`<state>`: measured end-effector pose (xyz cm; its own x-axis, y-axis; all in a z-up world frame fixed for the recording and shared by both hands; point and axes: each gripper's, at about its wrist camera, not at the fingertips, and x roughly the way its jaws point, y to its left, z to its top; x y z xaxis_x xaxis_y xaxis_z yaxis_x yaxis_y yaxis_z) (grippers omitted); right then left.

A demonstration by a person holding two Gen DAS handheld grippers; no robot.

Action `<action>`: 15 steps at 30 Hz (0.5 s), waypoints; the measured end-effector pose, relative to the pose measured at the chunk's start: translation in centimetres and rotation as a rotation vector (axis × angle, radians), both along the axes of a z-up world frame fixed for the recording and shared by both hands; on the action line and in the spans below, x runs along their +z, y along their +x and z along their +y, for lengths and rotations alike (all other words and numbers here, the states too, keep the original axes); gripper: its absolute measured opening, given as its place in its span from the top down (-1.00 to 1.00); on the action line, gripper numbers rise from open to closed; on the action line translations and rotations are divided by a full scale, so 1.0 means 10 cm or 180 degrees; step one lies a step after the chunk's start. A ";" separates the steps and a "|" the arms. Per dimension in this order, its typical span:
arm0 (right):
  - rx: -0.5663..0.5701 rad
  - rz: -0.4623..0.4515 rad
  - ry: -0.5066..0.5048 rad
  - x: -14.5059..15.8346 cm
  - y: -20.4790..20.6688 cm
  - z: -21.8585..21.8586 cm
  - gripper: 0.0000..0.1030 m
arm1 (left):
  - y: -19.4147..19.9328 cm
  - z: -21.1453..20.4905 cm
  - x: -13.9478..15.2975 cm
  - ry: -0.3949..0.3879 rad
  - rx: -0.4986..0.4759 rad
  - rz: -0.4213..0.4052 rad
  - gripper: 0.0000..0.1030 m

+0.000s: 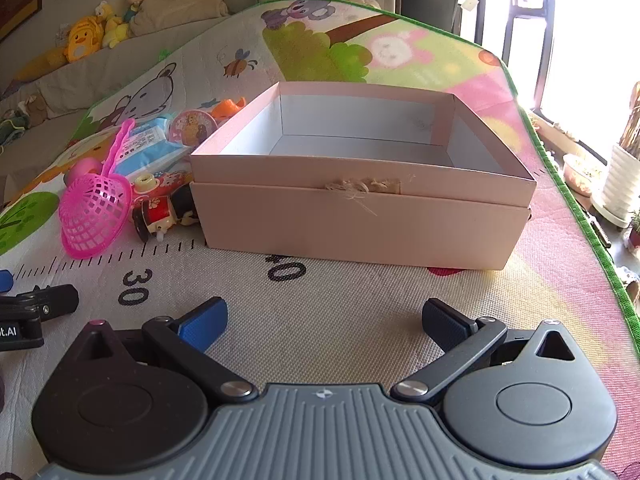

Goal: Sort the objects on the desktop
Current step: 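Move right tool toward teal crank toy while left tool approaches pink basket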

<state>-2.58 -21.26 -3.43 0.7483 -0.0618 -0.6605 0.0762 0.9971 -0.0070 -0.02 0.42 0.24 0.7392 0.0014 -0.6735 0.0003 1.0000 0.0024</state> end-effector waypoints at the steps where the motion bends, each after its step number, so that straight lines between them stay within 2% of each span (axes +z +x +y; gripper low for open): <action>1: 0.0020 0.0026 -0.0005 0.01 -0.01 0.00 -1.00 | 0.00 0.00 0.00 0.0000 -0.0014 0.0013 -1.00; 8: 0.0056 0.0149 0.0028 0.03 0.04 -0.03 -1.00 | -0.01 0.01 0.03 0.0018 -0.0129 0.0065 -1.00; 11: 0.0077 0.0170 0.0039 0.04 0.04 -0.03 -1.00 | -0.06 0.02 0.08 -0.0063 -0.0191 -0.0015 -1.00; 15: 0.0328 0.0243 0.0089 0.08 0.00 -0.06 -1.00 | -0.14 -0.01 0.20 -0.0057 -0.0289 -0.0141 -1.00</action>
